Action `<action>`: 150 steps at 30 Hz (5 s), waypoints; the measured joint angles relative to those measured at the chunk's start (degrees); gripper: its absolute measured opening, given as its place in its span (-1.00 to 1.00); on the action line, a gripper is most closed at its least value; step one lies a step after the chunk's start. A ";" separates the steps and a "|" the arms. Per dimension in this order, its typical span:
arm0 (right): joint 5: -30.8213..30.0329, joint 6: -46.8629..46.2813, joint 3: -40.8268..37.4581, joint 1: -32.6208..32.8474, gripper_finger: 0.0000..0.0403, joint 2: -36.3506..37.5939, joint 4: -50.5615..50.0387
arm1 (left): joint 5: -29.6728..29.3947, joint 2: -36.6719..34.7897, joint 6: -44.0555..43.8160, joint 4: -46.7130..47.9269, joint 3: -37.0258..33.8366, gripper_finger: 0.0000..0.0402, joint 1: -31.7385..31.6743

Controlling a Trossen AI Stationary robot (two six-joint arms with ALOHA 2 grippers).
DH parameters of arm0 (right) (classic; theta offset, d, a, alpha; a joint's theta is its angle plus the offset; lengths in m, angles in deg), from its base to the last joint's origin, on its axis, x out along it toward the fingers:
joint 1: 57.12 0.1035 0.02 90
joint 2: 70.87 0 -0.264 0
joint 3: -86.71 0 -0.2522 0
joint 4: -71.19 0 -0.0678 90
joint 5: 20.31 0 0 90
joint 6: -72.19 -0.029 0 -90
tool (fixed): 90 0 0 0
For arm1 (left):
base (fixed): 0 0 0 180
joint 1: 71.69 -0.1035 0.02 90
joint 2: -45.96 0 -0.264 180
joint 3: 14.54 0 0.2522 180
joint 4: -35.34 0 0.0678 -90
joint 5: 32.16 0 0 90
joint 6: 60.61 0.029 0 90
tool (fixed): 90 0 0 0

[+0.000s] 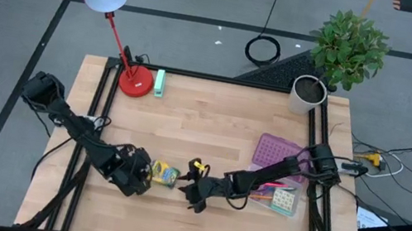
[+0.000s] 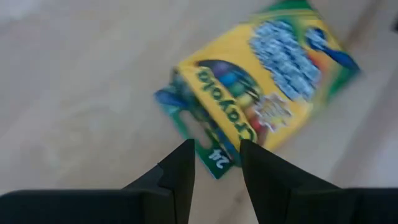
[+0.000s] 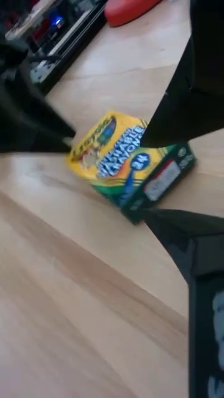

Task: Pack school essentials
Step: Put the crayon box into the supply box

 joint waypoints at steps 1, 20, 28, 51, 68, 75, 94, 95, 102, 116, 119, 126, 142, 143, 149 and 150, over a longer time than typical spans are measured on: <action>-0.70 -0.33 0.00 0.02 -0.13 -0.09 0.09 | 0.22 0.01 -0.26 -0.99 0.00 -0.35 0.47; -3.01 31.42 -0.57 -1.05 0.37 -0.09 0.86 | -6.46 -0.79 10.91 -3.55 0.74 -0.35 0.72; -0.50 31.50 -0.57 -1.89 0.37 -0.09 0.72 | -6.46 -0.26 13.82 -4.85 -2.57 -0.35 -0.24; 2.48 42.61 -0.44 -3.88 0.41 -2.92 2.39 | -6.76 -0.35 13.03 -13.34 -8.46 -0.35 0.09; 5.47 52.75 1.95 -3.57 0.30 -0.82 -6.17 | -6.52 -0.31 11.52 -11.79 -8.50 -0.35 0.50; 5.58 52.14 7.35 -3.90 0.32 -2.48 -11.58 | -6.64 -0.28 10.97 -11.75 -8.52 -0.35 0.62; 6.98 51.02 9.85 -6.02 0.33 -4.28 -13.68 | -6.61 -0.26 9.80 -11.31 -8.52 -0.35 0.64; 6.98 51.00 9.88 -6.15 0.33 -4.50 -13.45 | -6.61 -0.26 9.76 -11.29 -8.52 -0.35 0.64; 9.89 49.86 9.88 -6.48 0.33 -4.94 -13.47 | -8.11 -0.31 8.08 -10.85 -9.34 -0.35 0.68; 9.59 50.81 11.65 -6.79 0.33 -8.22 -9.66 | -8.34 -0.24 7.22 -14.13 -10.76 -0.35 0.64; 9.43 49.34 11.72 -6.79 0.33 -8.35 -8.93 | -8.30 -0.26 7.22 -14.05 -10.78 -0.35 0.64; 6.15 47.41 11.65 -6.62 0.30 -8.59 -5.95 | -8.18 -0.32 6.92 -14.02 -10.78 -0.35 0.64; 8.10 45.62 11.65 -5.85 -0.31 -8.62 -6.24 | -8.45 -7.11 7.63 -13.32 -10.88 -0.35 0.63; 8.10 45.36 11.65 -5.85 -0.32 -8.62 -6.27 | -8.68 -7.62 8.06 -13.34 -10.88 -0.35 0.64; 7.97 44.81 11.65 -5.64 -0.34 -8.62 -6.53 | -8.86 -9.78 8.40 -13.26 -10.75 -0.35 0.72; 7.79 44.82 11.65 -5.61 -0.34 -8.62 -6.53 | -8.37 -9.73 7.87 -12.34 -10.75 -0.35 0.98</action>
